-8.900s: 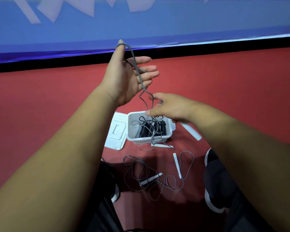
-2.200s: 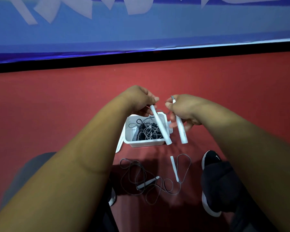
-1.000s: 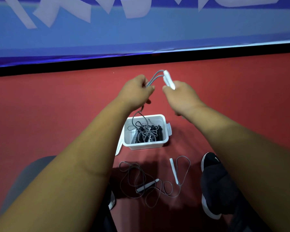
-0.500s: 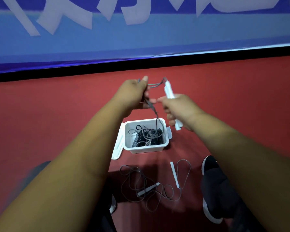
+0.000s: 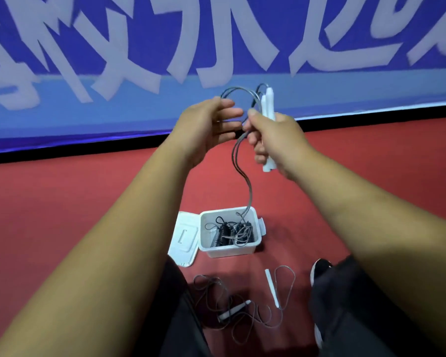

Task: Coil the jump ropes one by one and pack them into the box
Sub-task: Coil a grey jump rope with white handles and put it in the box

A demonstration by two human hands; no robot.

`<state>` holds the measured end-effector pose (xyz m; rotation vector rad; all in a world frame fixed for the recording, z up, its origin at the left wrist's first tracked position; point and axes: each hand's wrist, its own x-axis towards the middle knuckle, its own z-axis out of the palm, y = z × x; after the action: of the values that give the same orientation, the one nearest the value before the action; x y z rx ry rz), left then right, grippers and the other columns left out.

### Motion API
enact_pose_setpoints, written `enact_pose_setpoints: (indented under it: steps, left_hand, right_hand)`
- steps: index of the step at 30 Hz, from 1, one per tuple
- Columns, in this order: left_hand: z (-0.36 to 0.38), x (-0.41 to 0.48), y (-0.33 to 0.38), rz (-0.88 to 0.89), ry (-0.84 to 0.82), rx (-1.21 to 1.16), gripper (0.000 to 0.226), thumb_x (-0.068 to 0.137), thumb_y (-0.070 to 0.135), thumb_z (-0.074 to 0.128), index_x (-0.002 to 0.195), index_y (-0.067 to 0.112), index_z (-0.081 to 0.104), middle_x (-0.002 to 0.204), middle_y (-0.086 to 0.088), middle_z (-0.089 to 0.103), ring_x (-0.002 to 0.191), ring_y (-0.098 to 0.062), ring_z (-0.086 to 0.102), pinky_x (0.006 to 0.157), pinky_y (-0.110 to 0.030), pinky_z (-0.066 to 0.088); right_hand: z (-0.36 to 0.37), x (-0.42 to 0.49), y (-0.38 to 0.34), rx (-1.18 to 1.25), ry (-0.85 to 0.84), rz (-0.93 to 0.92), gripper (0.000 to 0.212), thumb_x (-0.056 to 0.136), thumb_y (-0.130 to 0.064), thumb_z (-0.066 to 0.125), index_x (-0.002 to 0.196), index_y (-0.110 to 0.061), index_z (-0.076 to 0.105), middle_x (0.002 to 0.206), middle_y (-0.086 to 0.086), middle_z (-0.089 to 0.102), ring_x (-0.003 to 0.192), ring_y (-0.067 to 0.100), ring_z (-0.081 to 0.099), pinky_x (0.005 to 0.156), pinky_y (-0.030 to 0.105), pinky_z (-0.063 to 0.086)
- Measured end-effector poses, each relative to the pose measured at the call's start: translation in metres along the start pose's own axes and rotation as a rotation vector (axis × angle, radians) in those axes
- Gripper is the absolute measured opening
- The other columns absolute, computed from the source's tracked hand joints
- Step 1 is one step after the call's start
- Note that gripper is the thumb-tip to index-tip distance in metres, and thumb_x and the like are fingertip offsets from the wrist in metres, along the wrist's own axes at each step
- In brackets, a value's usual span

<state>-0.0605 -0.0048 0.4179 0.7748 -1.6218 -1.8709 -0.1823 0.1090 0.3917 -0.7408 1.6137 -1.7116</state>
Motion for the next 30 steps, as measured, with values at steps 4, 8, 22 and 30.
enact_pose_setpoints:
  steps: [4, 8, 22, 30]
  left_hand:
    - [0.022, -0.038, 0.036, 0.054, -0.177, 0.18, 0.034, 0.098, 0.01, 0.044, 0.115, 0.015, 0.073, 0.109, -0.001, 0.079, 0.111, -0.022, 0.074, 0.1, -0.034, 0.053]
    - [0.033, -0.064, 0.065, 0.175, -0.196, 0.321, 0.024, 0.099, 0.009, 0.053, 0.116, 0.007, 0.07, 0.089, 0.0, 0.072, 0.085, -0.018, 0.07, 0.1, -0.044, 0.054]
    - [0.025, -0.107, 0.138, 0.138, 0.091, 0.521, 0.024, 0.073, 0.014, 0.052, 0.093, 0.015, 0.066, 0.09, -0.012, 0.058, 0.085, -0.024, 0.052, 0.076, -0.04, 0.04]
    - [0.006, -0.095, 0.109, 0.112, 0.186, 0.917, 0.043, 0.09, 0.002, 0.041, 0.129, 0.013, 0.057, 0.12, -0.008, 0.06, 0.103, -0.025, 0.058, 0.091, -0.034, 0.049]
  right_hand:
    - [0.003, -0.019, -0.073, 0.043, 0.025, -0.109, 0.027, 0.105, -0.035, 0.06, 0.093, -0.012, 0.066, 0.063, 0.005, 0.056, 0.045, 0.016, 0.037, 0.047, 0.027, 0.035]
    - [0.004, -0.047, -0.136, 0.104, 0.041, -0.203, 0.028, 0.106, -0.035, 0.059, 0.093, -0.012, 0.066, 0.065, 0.004, 0.053, 0.047, 0.015, 0.035, 0.047, 0.026, 0.035]
    - [-0.017, -0.107, -0.202, -0.634, -0.175, -0.14, 0.039, 0.082, -0.039, 0.082, 0.096, -0.009, 0.061, 0.07, 0.009, 0.049, 0.053, 0.024, 0.046, 0.05, 0.031, 0.035]
    - [-0.013, -0.09, -0.171, -0.828, -0.117, -0.165, 0.024, 0.09, -0.028, 0.073, 0.098, -0.007, 0.064, 0.064, 0.007, 0.059, 0.047, 0.024, 0.052, 0.047, 0.028, 0.042]
